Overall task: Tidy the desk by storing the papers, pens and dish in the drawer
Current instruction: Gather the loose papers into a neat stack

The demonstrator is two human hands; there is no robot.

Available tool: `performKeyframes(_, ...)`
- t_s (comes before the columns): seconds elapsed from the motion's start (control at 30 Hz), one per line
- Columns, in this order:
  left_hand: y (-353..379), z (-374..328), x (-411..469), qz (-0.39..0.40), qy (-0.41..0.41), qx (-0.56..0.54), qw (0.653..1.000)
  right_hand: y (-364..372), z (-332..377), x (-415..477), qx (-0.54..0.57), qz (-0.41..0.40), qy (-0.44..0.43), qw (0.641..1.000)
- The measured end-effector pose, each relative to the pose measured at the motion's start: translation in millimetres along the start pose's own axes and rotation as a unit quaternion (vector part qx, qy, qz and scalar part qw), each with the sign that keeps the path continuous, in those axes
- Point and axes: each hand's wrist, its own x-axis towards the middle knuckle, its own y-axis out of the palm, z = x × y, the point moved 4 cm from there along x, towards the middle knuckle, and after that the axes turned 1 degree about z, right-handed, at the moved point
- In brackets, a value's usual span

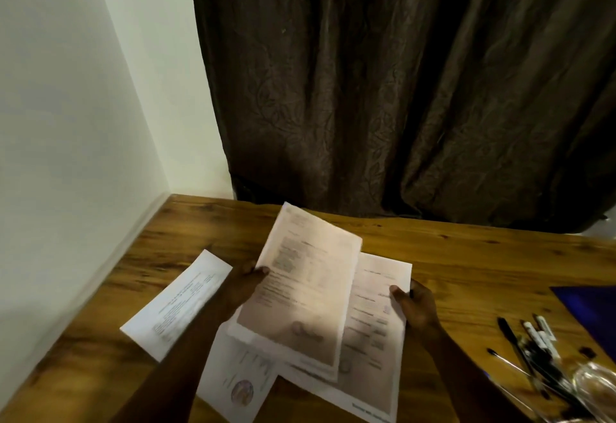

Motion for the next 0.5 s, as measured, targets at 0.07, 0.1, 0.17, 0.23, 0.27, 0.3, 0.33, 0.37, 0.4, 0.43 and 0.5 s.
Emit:
performKeyframes(0.07, -15, 6, -7, -0.065, 0.022, -0.059, 0.996, -3, -5, -1, 0.0, 0.005, -0.005, 1.0)
performKeyframes(0.1, -24, 9, -12, -0.1, 0.032, -0.088, 0.991, -3, -5, -2, 0.007, 0.005, -0.006, 1.0)
performKeyframes(0.17, -43, 17, -23, -0.16, 0.05, -0.145, 0.975, -5, -3, -7, 0.03, -0.009, 0.001, 1.0)
performKeyframes(0.23, -63, 32, -32, -0.209, 0.043, -0.18, 0.96, -7, -2, -12, 0.061, -0.016, 0.01, 0.998)
performKeyframes(0.27, -73, 42, -37, -0.227, 0.03, -0.19, 0.955, -8, -1, -14, 0.072, -0.018, 0.016, 0.997)
performKeyframes(0.3, -82, 51, -41, -0.239, 0.021, -0.196, 0.951, -8, -2, -14, 0.084, -0.022, 0.023, 0.996)
performKeyframes(0.33, -90, 60, -45, -0.25, 0.011, -0.194, 0.949, -9, -2, -14, 0.095, -0.029, 0.04, 0.994)
performKeyframes(0.37, -97, 68, -49, -0.259, 0.004, -0.184, 0.948, -10, -2, -14, 0.106, -0.038, 0.059, 0.992)
performKeyframes(0.4, -101, 74, -53, -0.269, -0.003, -0.166, 0.949, -11, -2, -15, 0.115, -0.045, 0.076, 0.989)
performKeyframes(0.43, -103, 78, -57, -0.276, 0.002, -0.154, 0.949, -12, -1, -15, 0.121, -0.048, 0.086, 0.988)
performKeyframes(0.5, -103, 80, -63, -0.279, 0.01, -0.14, 0.95, -13, -2, -15, 0.125, -0.047, 0.097, 0.986)
